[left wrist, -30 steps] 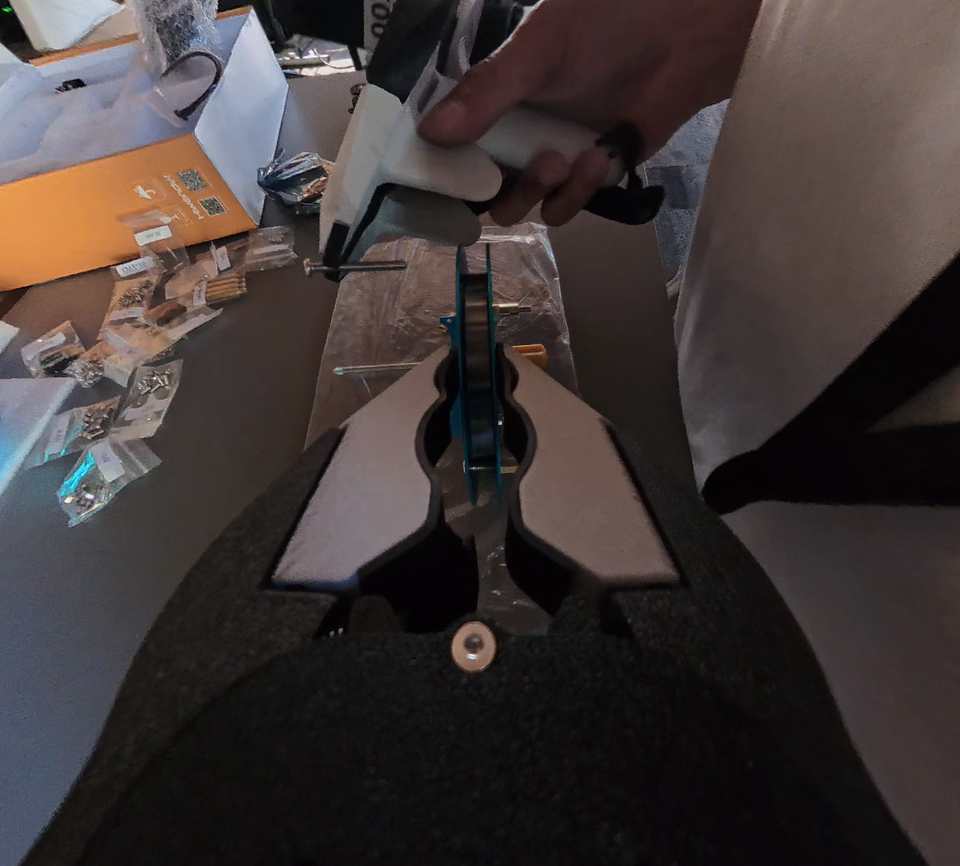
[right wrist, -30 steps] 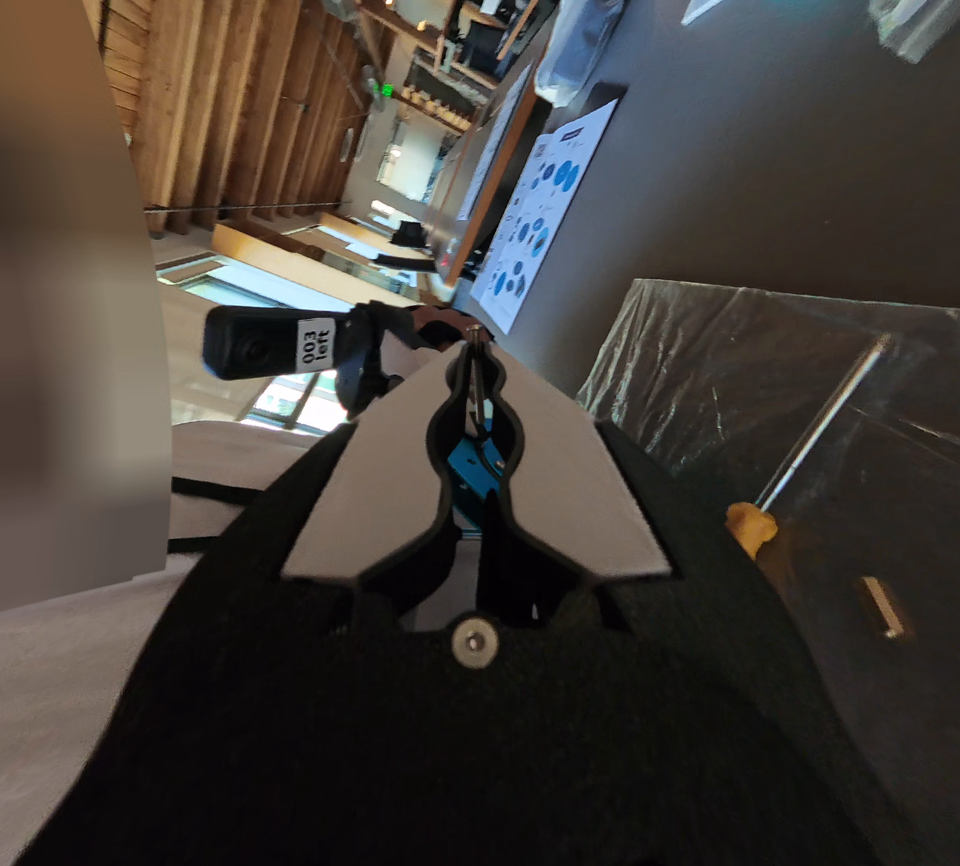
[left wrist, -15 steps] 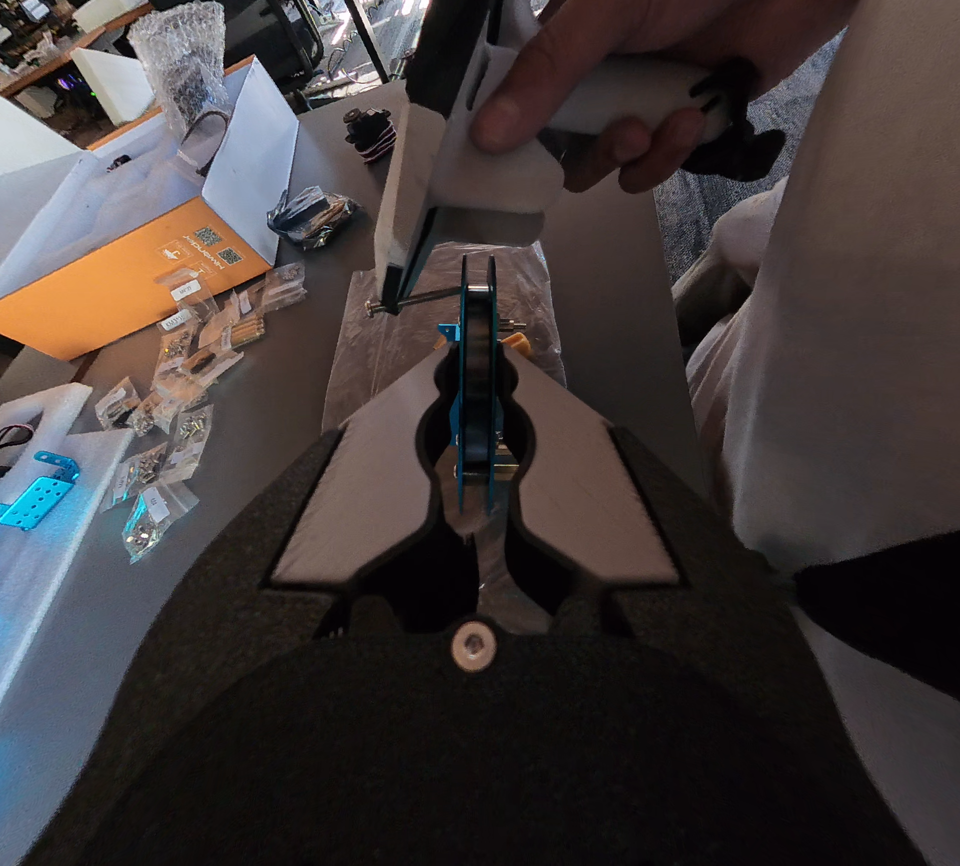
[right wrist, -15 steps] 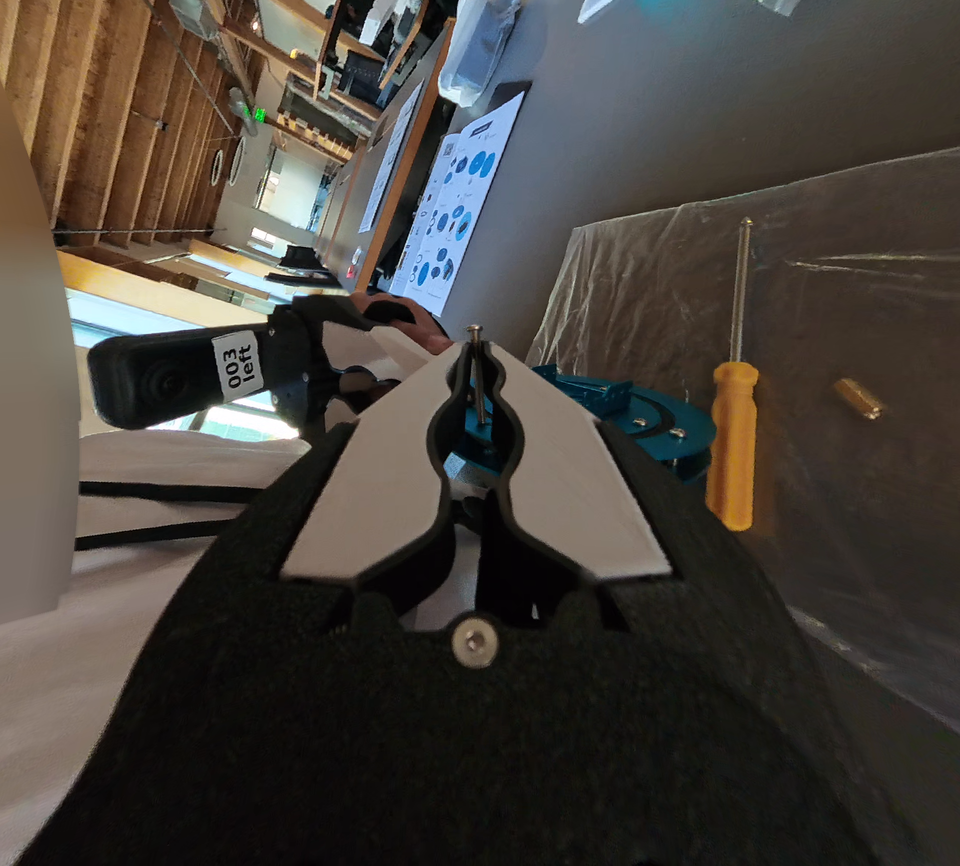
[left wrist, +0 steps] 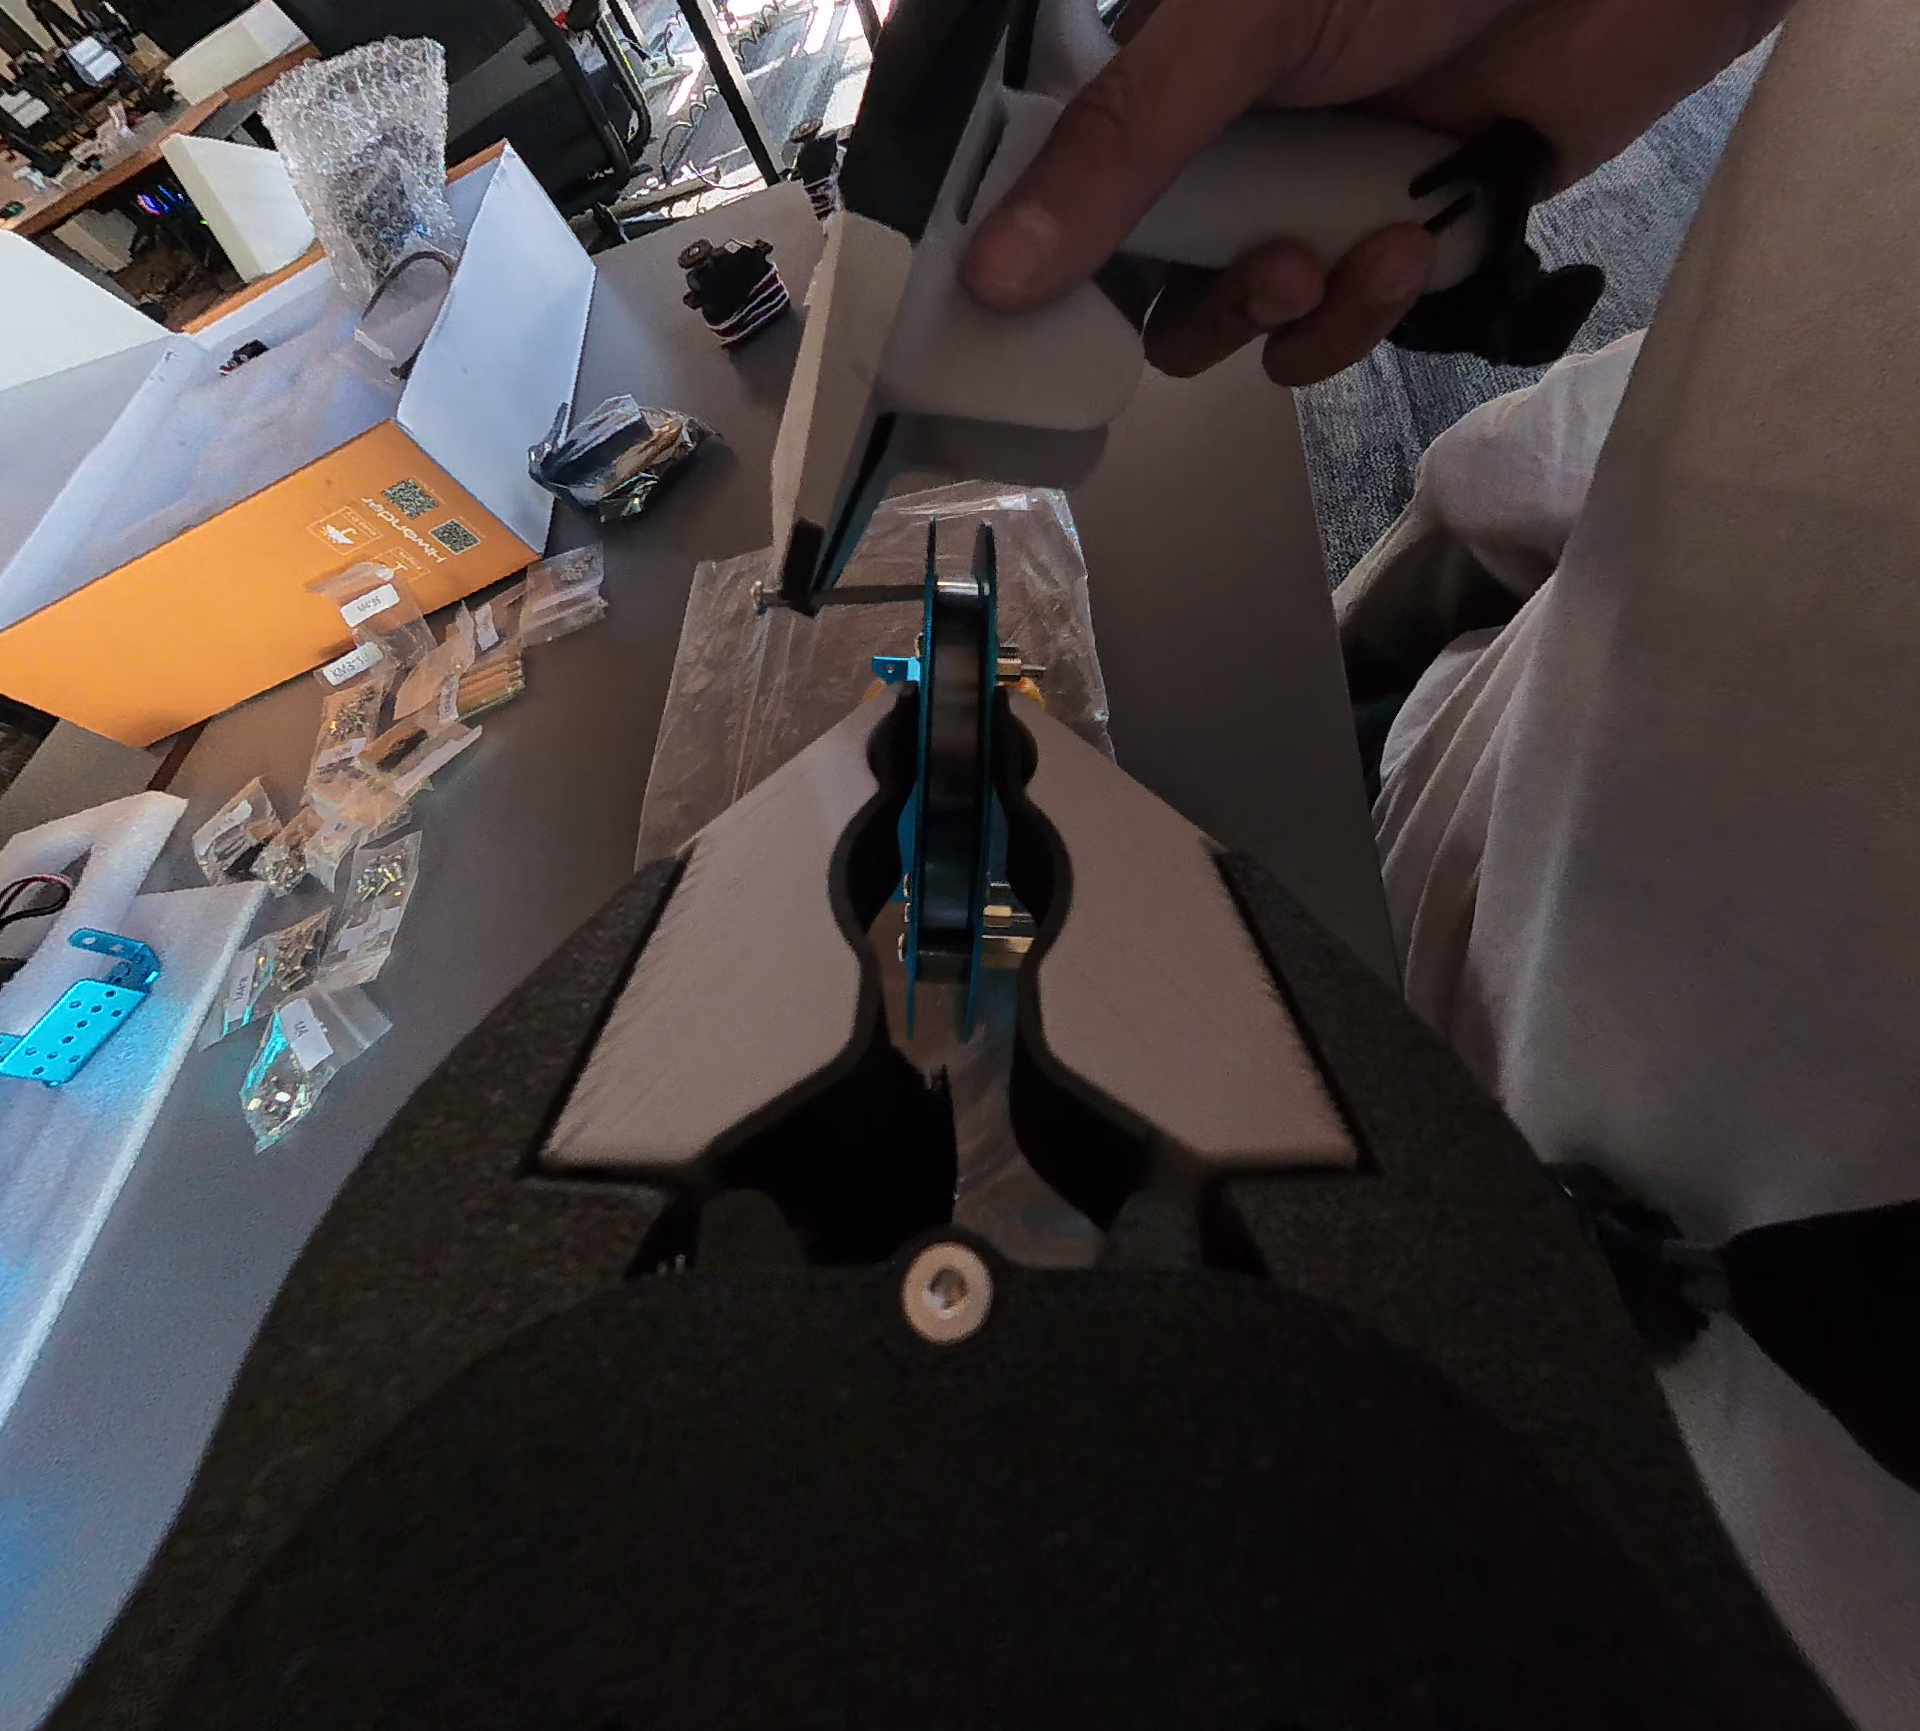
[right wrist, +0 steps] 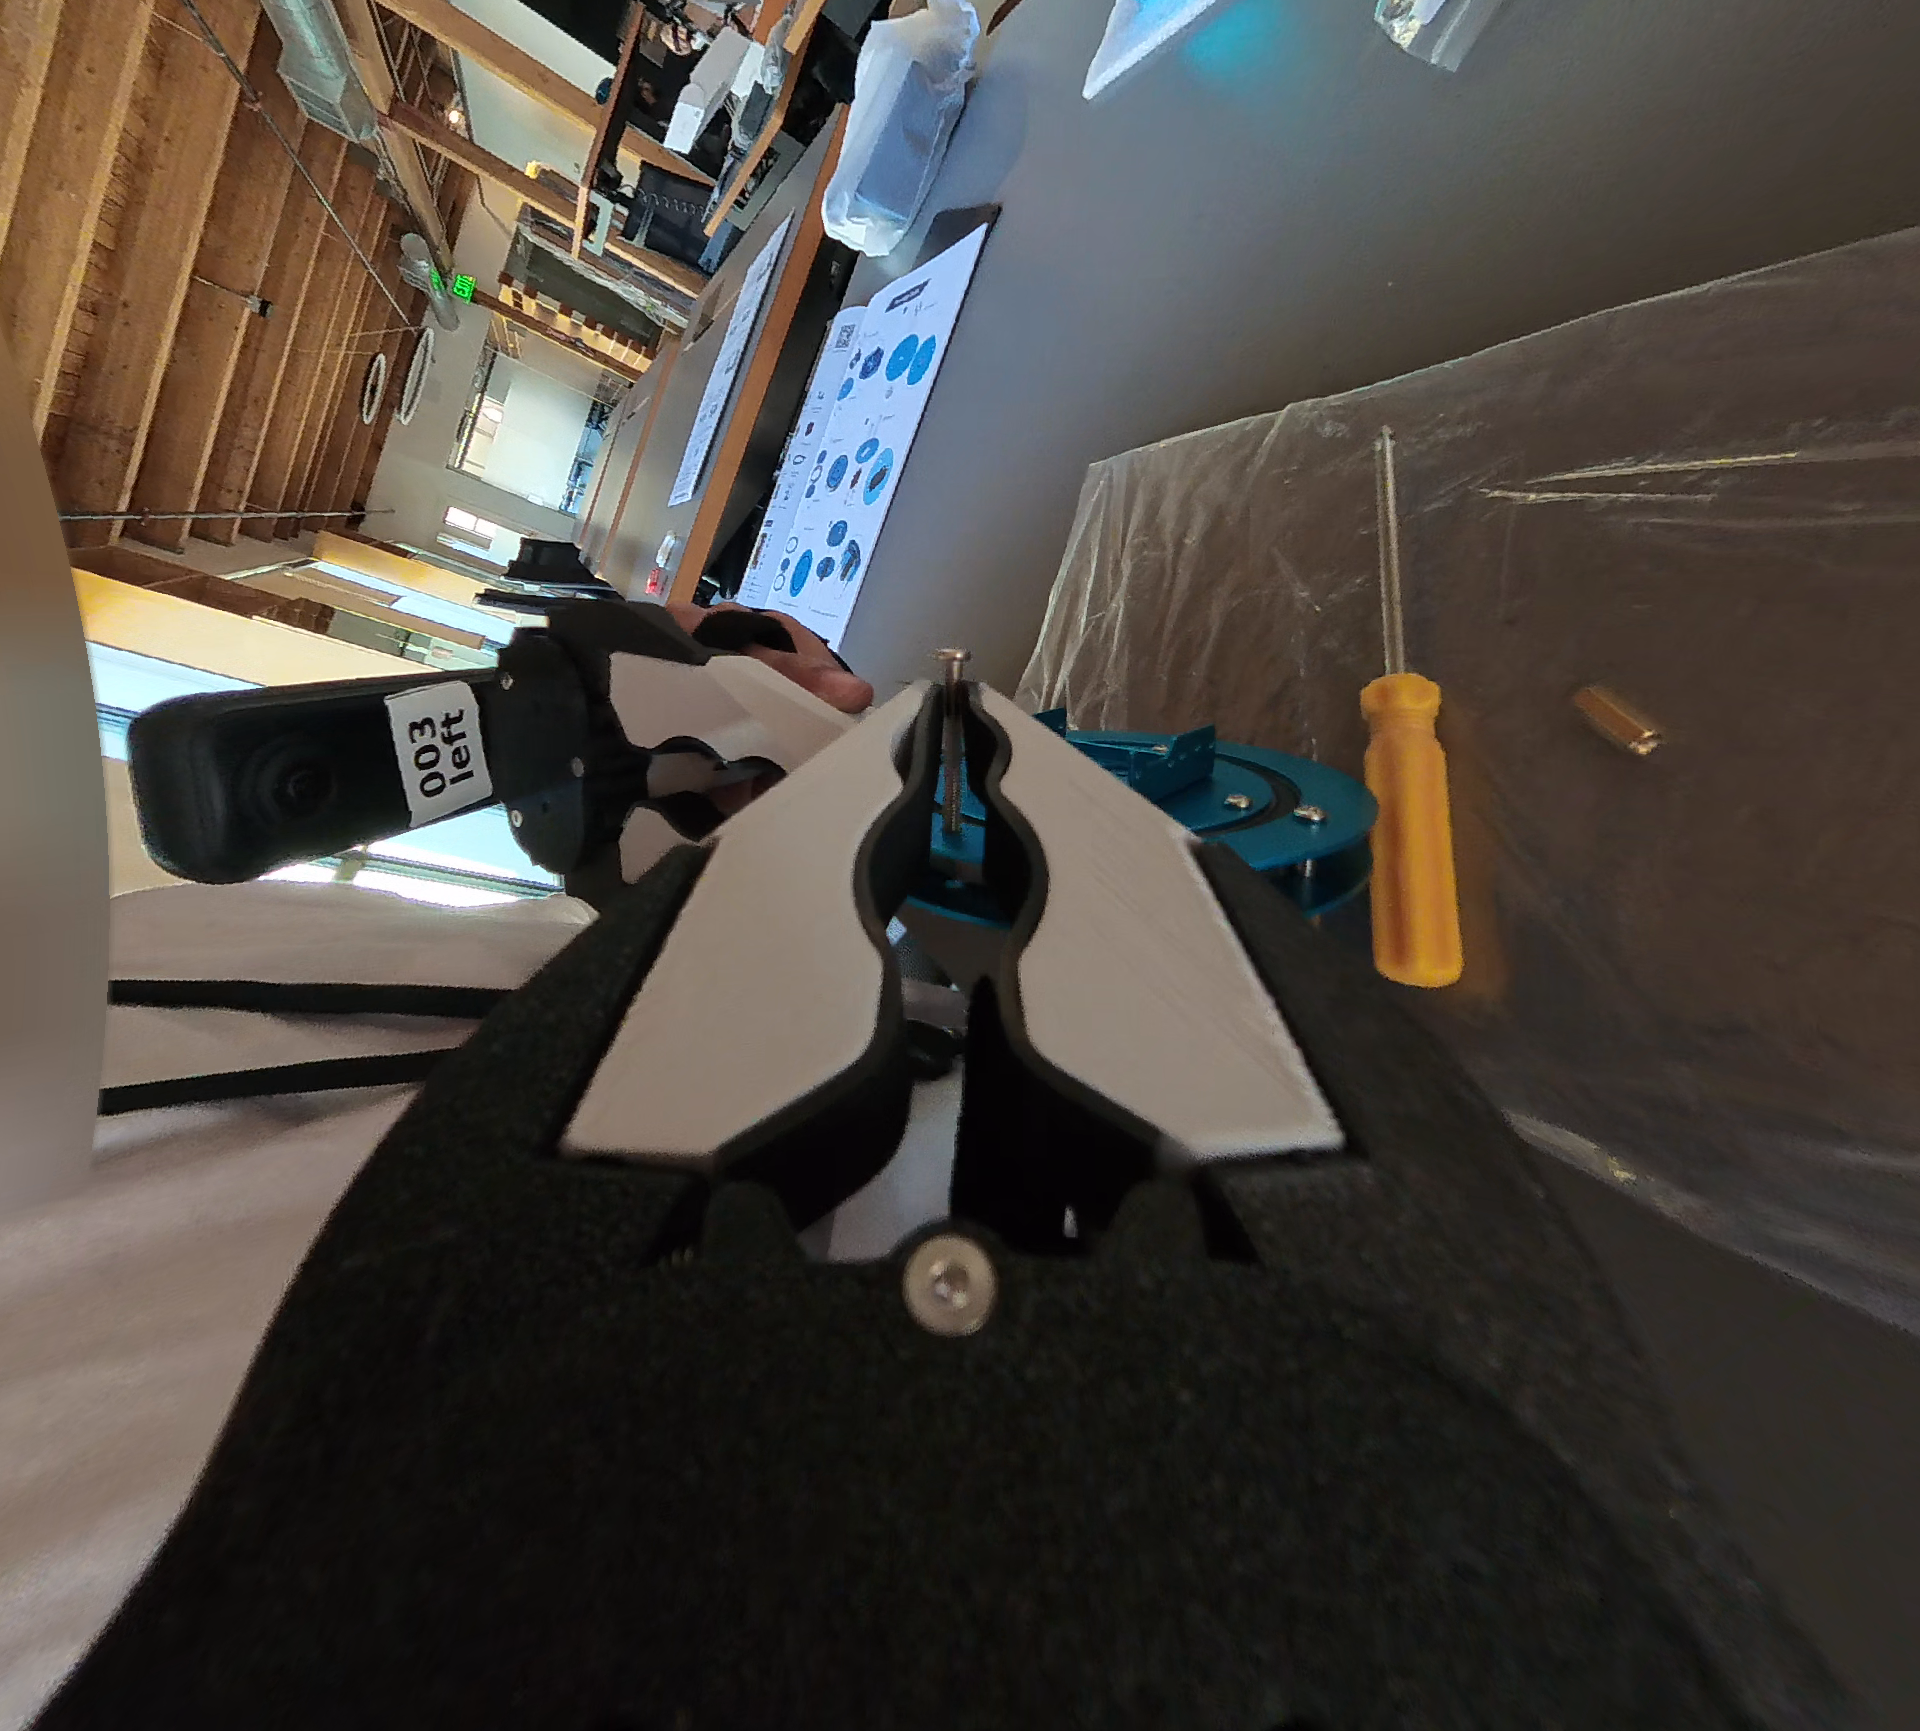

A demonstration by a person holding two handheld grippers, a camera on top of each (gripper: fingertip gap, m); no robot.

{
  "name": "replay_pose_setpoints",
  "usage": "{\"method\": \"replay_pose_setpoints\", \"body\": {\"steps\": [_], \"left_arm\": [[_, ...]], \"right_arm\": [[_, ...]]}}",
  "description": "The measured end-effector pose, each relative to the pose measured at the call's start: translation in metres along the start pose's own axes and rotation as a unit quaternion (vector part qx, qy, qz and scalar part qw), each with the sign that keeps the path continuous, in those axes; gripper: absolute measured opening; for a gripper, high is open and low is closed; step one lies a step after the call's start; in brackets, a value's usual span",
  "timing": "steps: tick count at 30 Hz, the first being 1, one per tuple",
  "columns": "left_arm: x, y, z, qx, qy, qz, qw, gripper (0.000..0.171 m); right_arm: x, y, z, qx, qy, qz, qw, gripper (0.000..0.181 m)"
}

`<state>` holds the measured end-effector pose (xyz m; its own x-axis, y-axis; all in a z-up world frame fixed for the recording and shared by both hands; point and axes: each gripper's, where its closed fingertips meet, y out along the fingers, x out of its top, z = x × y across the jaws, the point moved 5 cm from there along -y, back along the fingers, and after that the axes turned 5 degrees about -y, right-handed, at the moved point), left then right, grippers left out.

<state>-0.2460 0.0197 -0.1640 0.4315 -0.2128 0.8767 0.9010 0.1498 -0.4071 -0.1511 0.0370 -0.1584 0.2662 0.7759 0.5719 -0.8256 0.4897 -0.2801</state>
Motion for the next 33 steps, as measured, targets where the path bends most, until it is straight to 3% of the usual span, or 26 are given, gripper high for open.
{"method": "replay_pose_setpoints", "body": {"steps": [16,22,33], "left_arm": [[0.0,0.001,-0.004,-0.018,0.006,-0.002,1.0,0.013],[-0.002,-0.001,-0.003,-0.039,0.025,-0.011,0.999,0.013],[-0.008,-0.007,0.002,-0.097,0.019,-0.032,0.995,0.014]], "right_arm": [[-0.003,-0.005,0.006,-0.037,-0.084,0.032,0.995,0.002],[-0.004,-0.004,-0.002,0.031,0.01,0.041,0.999,0.002],[-0.008,-0.001,0.001,0.142,0.042,0.052,0.988,0.002]]}}
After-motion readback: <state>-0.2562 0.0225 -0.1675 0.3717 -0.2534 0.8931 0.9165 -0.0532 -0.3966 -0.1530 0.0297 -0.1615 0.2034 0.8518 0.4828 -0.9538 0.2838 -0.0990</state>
